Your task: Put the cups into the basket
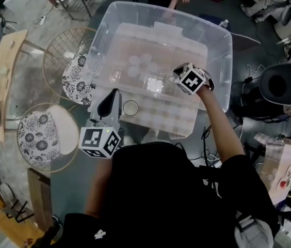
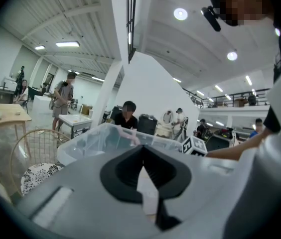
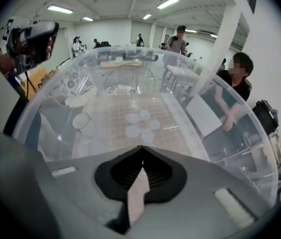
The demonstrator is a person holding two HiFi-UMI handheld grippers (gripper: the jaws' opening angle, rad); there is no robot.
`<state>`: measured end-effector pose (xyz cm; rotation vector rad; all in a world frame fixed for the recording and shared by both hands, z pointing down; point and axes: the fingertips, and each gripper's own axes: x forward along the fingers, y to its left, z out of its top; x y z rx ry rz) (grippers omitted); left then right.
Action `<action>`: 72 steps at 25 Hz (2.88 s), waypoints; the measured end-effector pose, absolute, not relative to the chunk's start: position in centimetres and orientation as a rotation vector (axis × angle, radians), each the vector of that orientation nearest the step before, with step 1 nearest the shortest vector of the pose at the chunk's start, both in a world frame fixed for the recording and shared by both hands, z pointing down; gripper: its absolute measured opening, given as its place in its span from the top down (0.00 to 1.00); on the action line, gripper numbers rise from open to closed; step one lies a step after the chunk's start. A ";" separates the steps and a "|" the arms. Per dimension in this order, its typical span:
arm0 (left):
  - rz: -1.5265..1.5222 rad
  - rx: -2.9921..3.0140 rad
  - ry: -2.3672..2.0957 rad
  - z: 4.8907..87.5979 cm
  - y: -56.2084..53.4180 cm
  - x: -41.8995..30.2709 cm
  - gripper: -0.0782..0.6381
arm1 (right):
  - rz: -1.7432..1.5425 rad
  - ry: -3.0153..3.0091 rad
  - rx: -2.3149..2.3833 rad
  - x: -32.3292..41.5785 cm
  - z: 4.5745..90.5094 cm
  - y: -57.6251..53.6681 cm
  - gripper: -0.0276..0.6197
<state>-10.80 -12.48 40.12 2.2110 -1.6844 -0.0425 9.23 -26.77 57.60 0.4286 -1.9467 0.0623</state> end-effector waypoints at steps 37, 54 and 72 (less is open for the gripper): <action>-0.049 2.329 -1.688 37.7 -7.5 -13.5 0.88 | -0.003 -2.838 0.400 -6.5 39.8 -9.3 0.95; -0.052 2.210 -1.805 38.6 -4.3 -17.2 0.88 | 0.001 -2.300 0.044 -9.1 59.7 -5.5 0.81; -0.032 2.094 -1.910 39.7 -2.2 -19.9 0.88 | -0.269 -1.818 -0.237 -9.1 72.1 -3.9 0.78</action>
